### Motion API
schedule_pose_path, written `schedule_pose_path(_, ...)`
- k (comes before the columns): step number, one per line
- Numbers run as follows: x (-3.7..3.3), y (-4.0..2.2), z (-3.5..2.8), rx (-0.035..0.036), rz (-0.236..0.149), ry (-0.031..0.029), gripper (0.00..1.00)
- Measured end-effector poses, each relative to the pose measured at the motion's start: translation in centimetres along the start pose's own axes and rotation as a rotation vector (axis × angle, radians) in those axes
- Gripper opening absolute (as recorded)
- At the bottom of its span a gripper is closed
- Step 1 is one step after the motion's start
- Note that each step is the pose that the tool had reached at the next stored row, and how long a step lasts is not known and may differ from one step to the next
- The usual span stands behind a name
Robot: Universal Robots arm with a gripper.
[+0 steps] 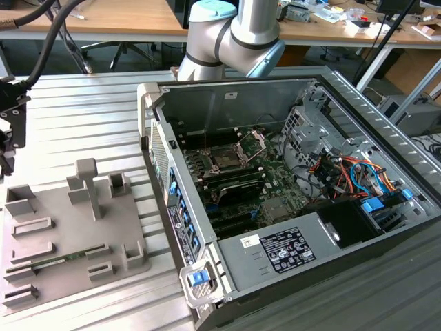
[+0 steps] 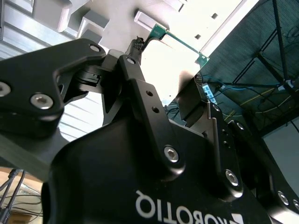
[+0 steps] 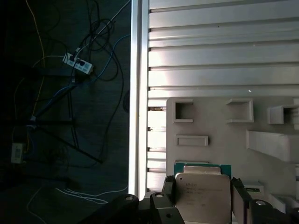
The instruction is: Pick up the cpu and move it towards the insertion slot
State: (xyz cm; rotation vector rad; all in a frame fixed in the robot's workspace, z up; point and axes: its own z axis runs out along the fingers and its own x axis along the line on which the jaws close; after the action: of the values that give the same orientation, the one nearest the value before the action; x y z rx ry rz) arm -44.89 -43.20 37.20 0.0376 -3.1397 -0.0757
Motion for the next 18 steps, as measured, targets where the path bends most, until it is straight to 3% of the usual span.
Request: schedule_pose_path(18, 0.00, 0.02, -0.36, 0.0000, 0.000, 0.0000, 0.55)
